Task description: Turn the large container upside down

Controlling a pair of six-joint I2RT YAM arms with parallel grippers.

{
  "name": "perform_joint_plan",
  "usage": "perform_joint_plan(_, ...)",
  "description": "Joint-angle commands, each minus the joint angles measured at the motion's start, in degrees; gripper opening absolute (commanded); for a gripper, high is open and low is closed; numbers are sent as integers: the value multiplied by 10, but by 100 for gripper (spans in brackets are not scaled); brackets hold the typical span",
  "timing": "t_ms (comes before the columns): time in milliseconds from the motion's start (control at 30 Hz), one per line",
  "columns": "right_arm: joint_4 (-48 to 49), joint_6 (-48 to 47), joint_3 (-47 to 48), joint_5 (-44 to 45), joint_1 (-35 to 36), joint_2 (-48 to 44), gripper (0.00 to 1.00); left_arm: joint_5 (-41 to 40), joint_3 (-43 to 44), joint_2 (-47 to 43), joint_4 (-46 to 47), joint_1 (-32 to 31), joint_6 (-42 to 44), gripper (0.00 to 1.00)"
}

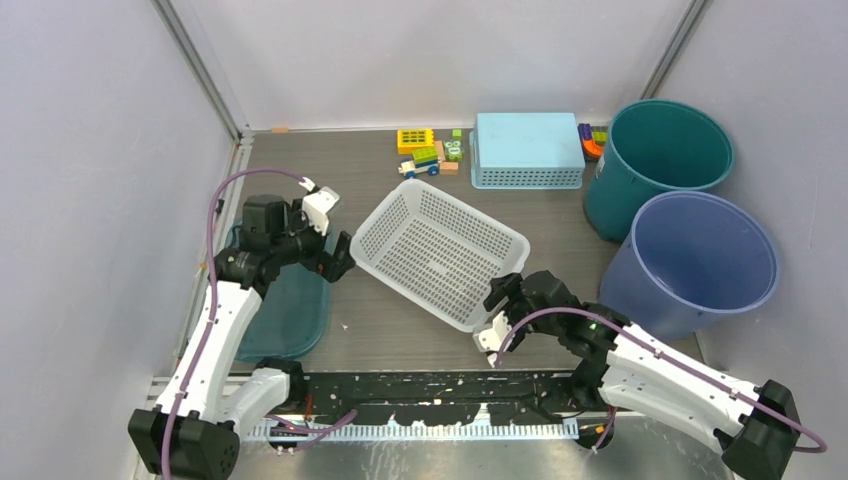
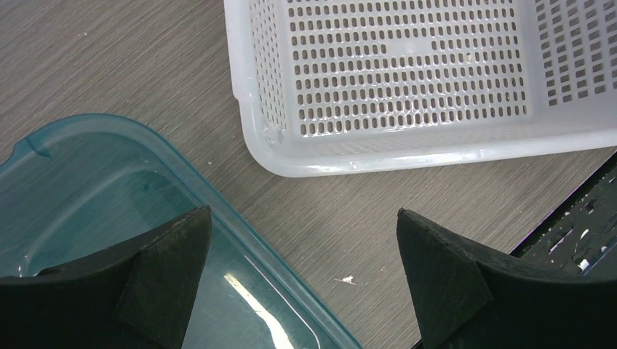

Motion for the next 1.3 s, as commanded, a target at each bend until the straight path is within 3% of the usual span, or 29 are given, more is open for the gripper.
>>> perform_joint_plan(0,42,15,-11,-16,11,3,72,11,0,1,21,7,9,100)
perform_joint_plan(300,23,19,-3,-32,19,22,55,15,-1,3,21,7,10,100)
perform_joint_plan(767,-25,46,33,-54,21,24,13,-6,-2,22,33,8,6,100)
perform_joint_plan(1033,-89,55,81,-71,21,12,2,-90,9,83,40,4,3,100)
perform_joint_plan(1267,-153,73,142,-113,20,6,1,-221,-5,107,60,-23,3,100)
